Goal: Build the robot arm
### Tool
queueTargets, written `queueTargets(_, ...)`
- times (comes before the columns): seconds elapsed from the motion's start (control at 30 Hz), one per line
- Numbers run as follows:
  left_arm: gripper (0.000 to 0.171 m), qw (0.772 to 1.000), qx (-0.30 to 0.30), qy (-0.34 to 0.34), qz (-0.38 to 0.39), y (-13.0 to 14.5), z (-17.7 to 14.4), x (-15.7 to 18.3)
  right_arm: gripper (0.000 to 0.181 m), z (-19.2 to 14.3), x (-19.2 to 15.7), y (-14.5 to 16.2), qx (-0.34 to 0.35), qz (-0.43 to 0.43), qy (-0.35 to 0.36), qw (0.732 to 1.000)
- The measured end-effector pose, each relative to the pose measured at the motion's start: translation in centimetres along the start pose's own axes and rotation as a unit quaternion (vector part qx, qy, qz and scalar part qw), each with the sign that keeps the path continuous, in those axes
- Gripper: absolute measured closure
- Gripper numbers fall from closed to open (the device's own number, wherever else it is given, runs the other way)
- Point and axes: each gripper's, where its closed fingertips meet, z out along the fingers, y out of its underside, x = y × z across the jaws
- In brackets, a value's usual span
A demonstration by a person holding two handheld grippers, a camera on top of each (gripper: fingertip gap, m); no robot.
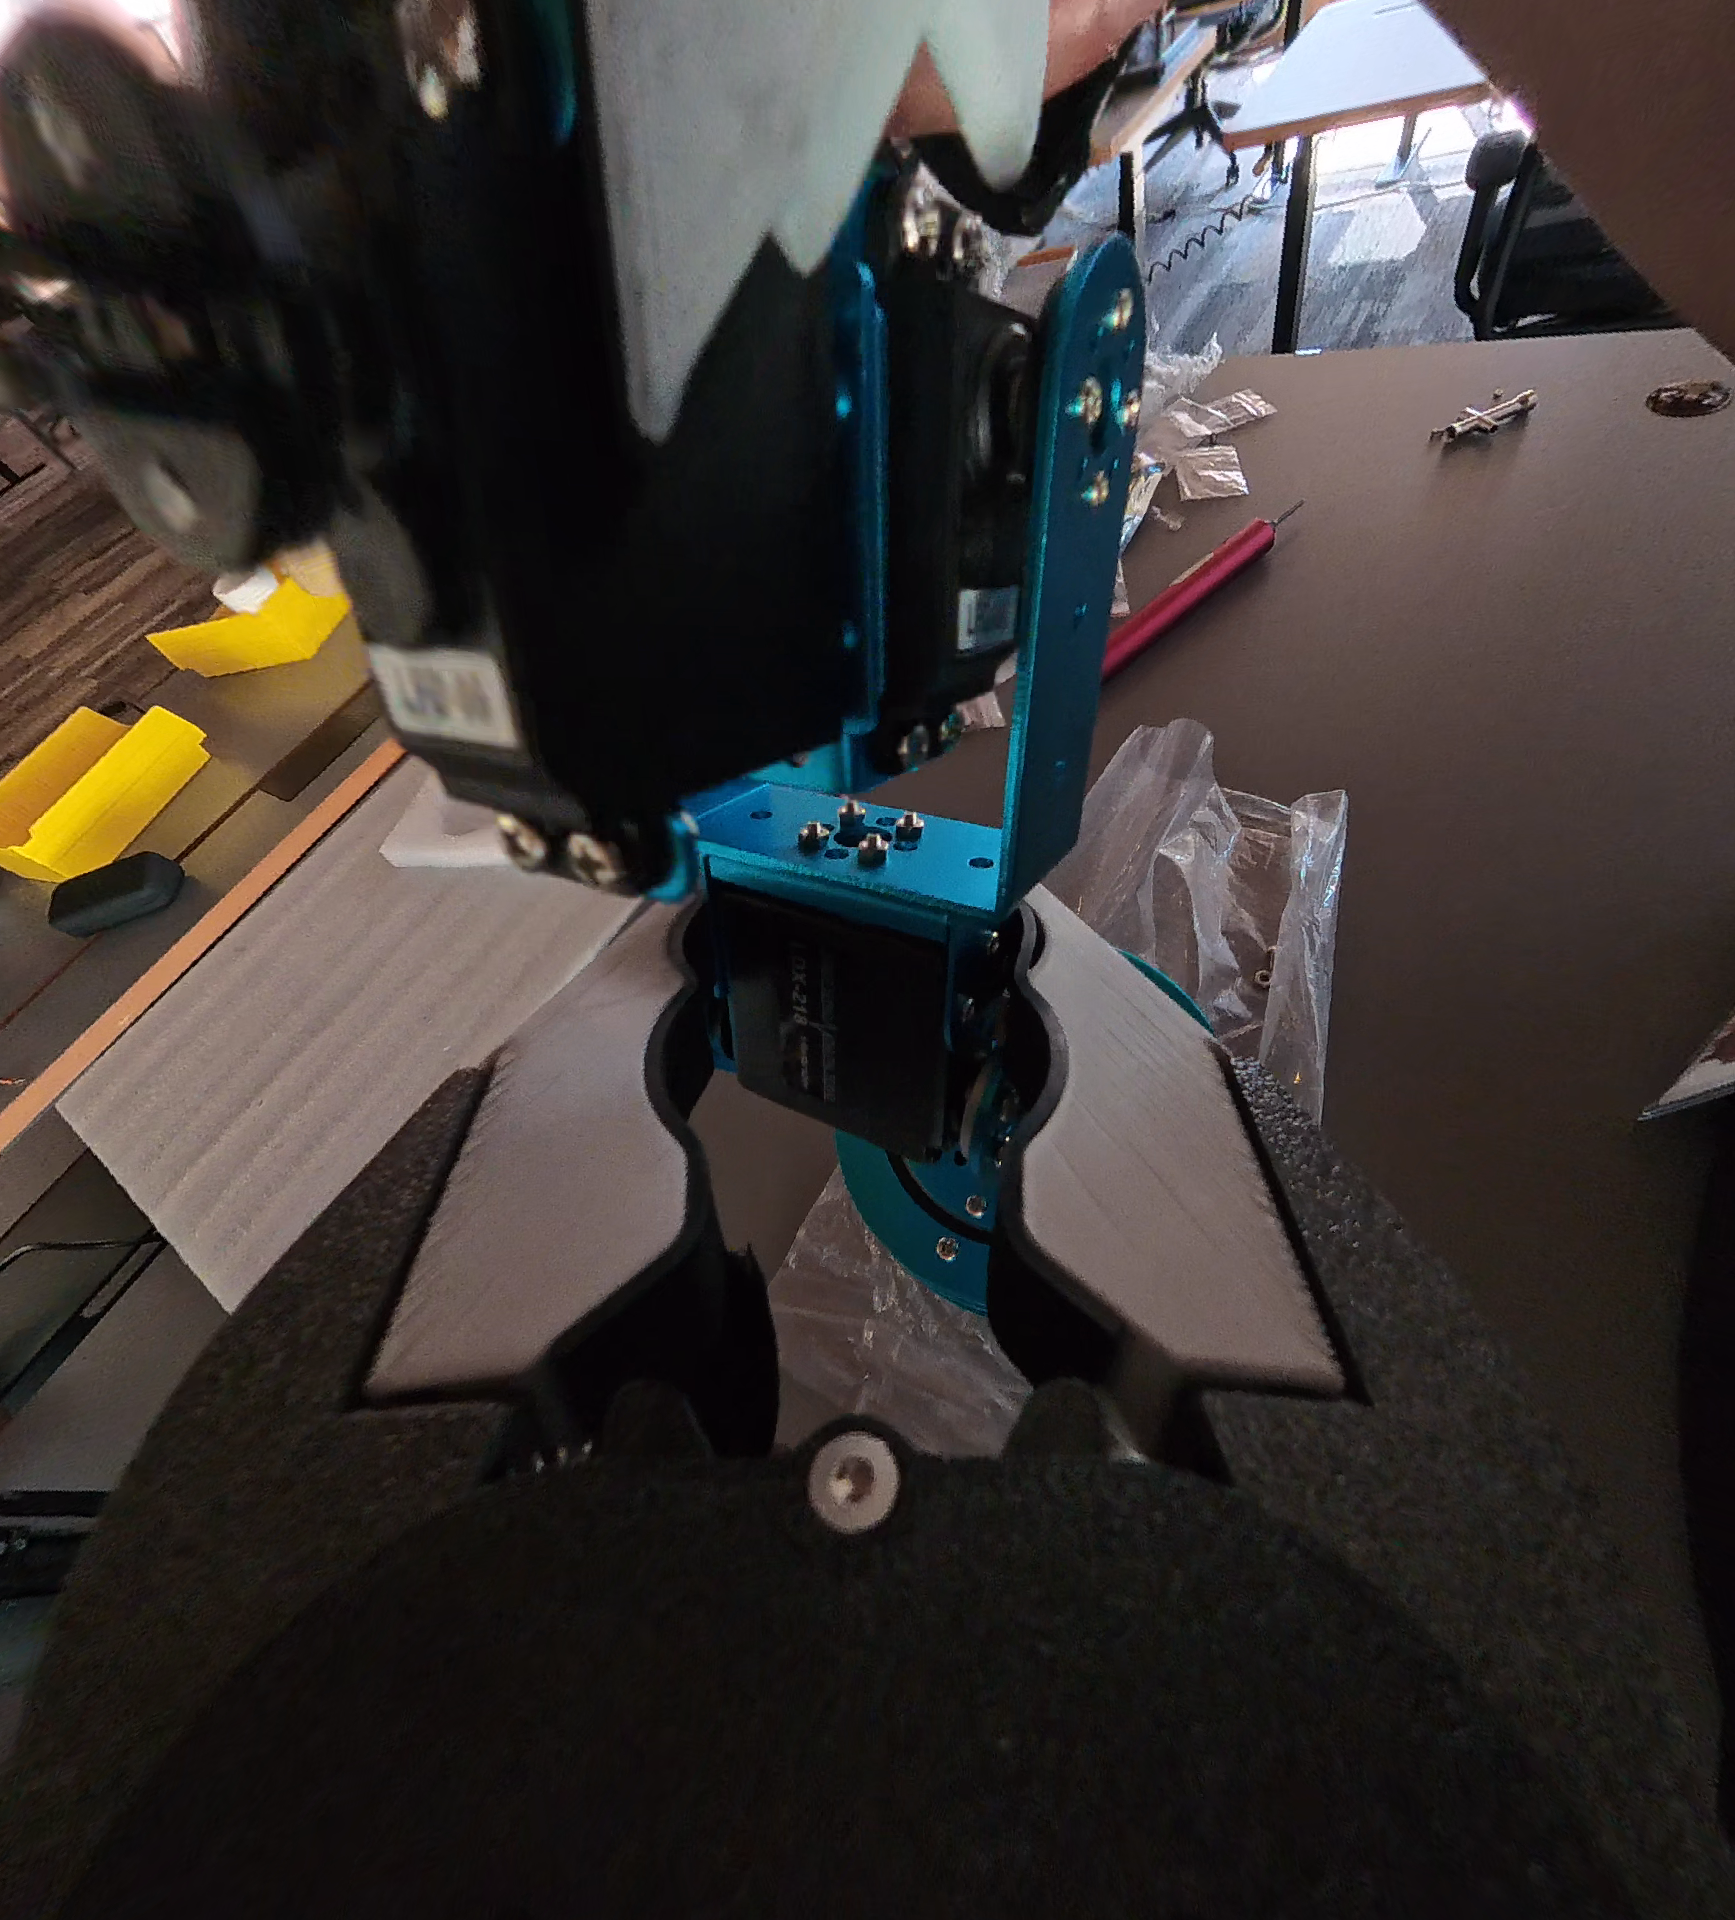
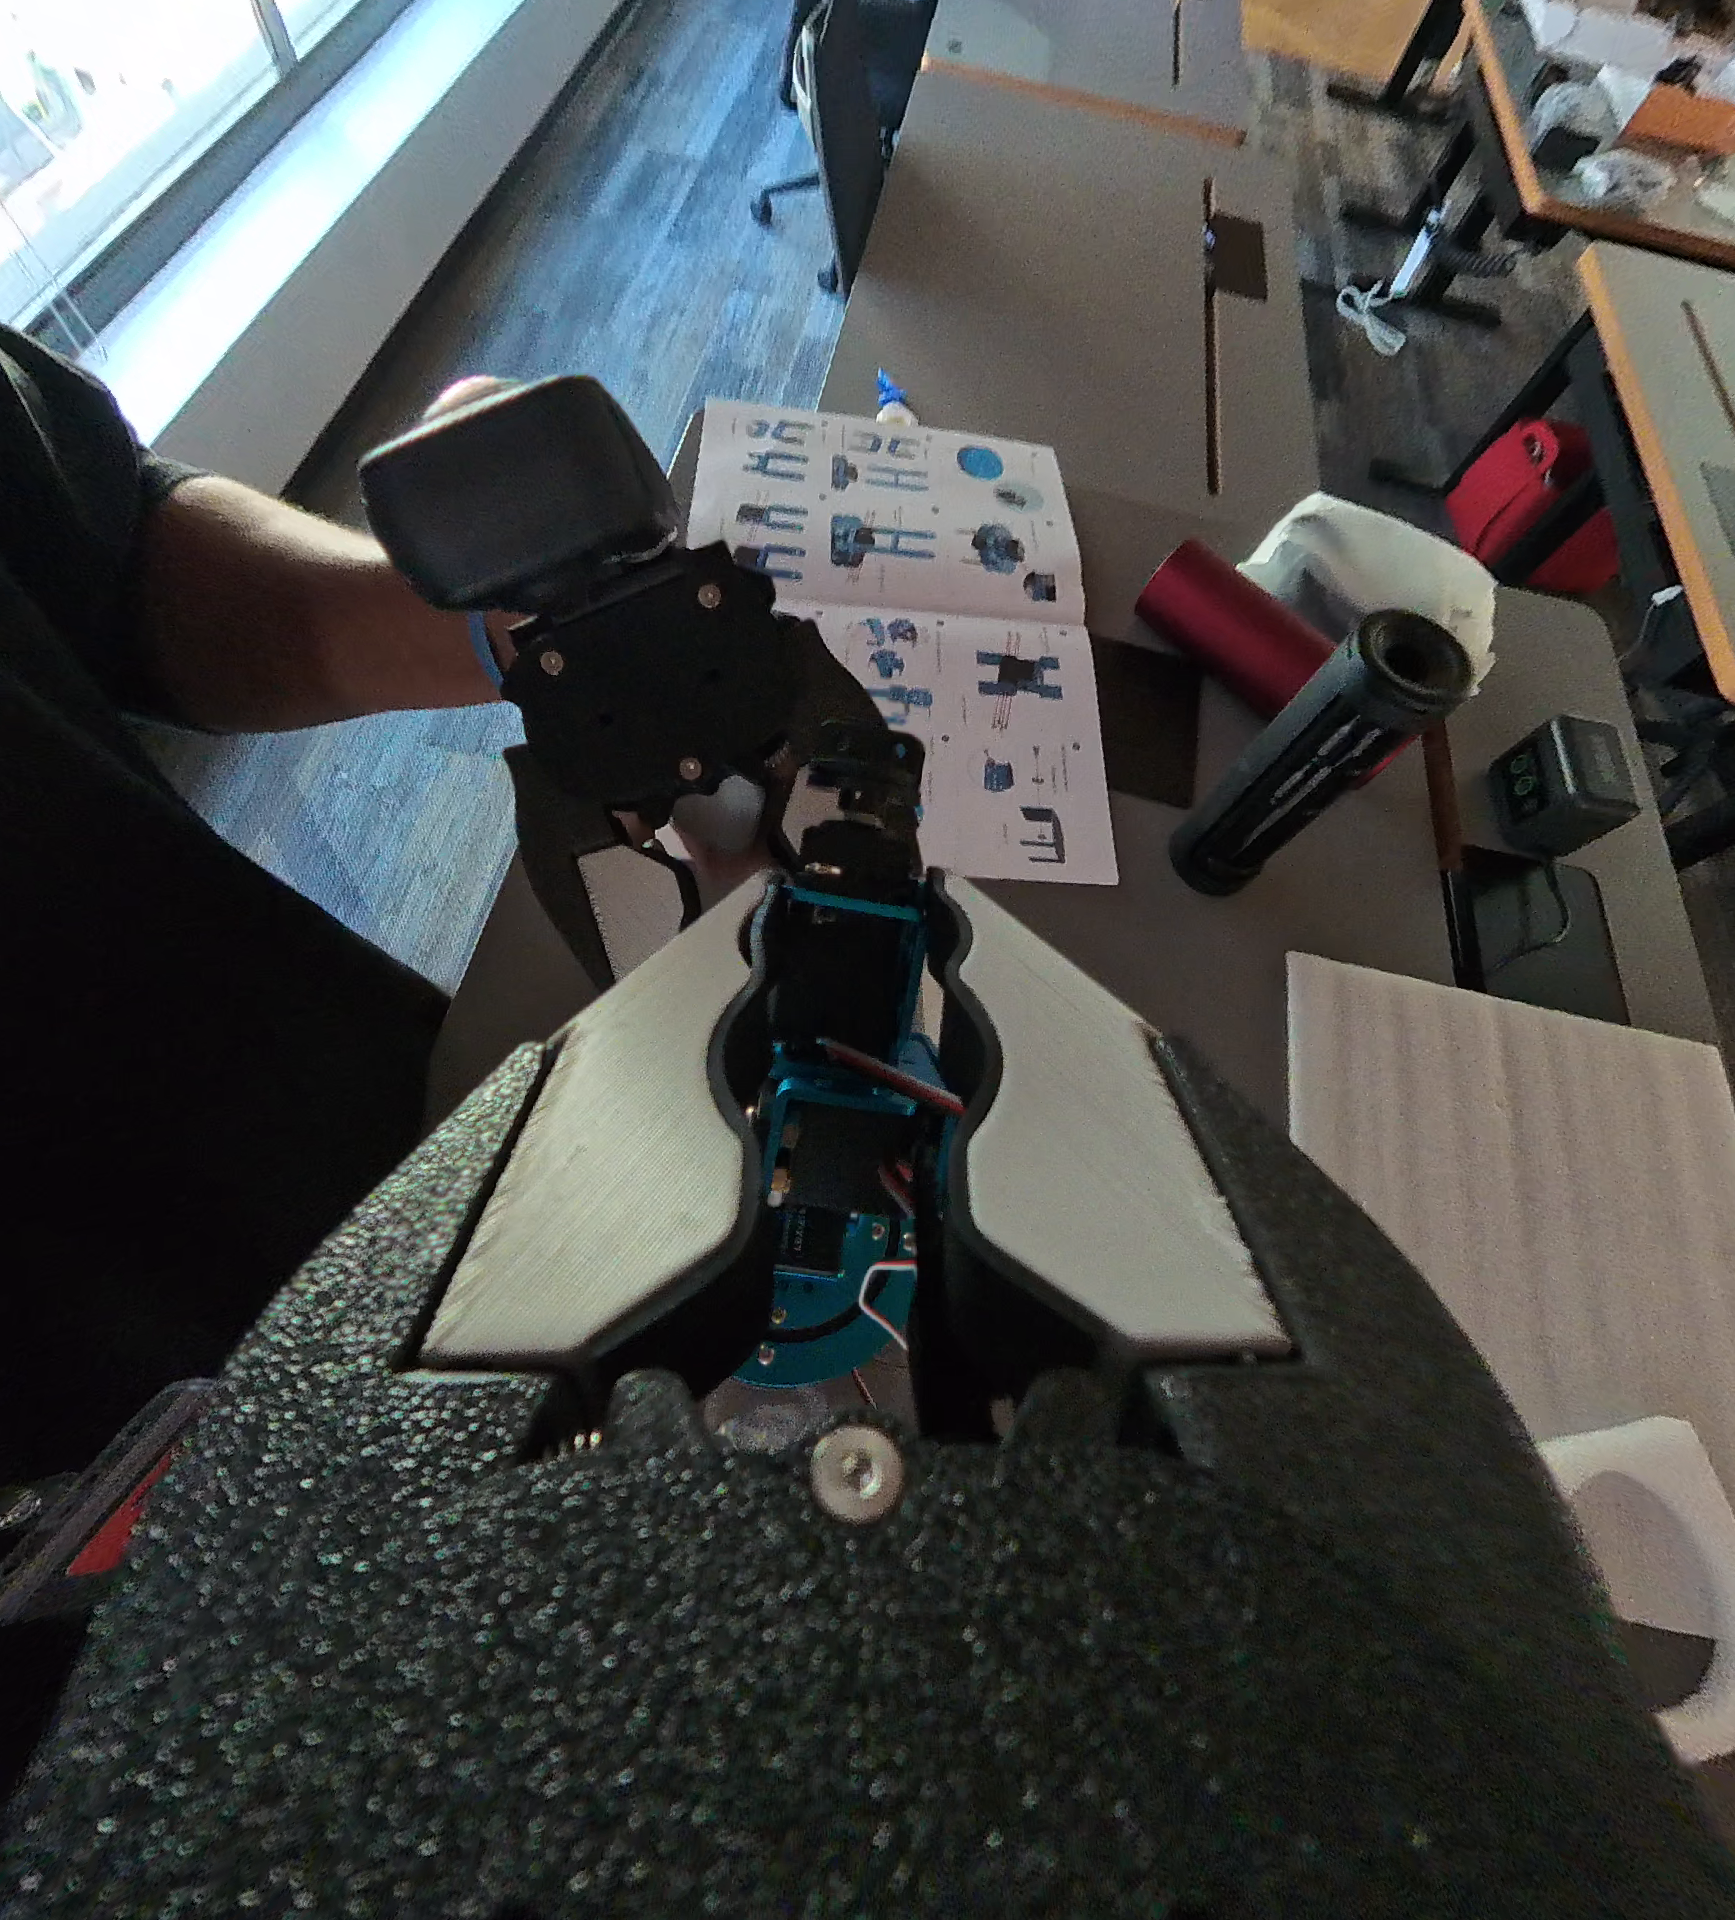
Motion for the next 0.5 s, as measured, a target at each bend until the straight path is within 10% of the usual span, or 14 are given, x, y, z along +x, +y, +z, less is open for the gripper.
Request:
queueTargets(0.3, 0.101, 0.999, 0.018, -0.021, -0.044, -0.1, 0.0, -0.2, 0.142, -4.0, 0.6, -1.9, 0.1, 0.0, 0.079, 0.992)
queueTargets(0.5, 0.092, 0.994, 0.017, -0.037, -0.103, 1.2, -1.6, -0.6, 0.129, -8.5, -0.1, 4.2, 0.205, 0.081, 0.154, 0.963)
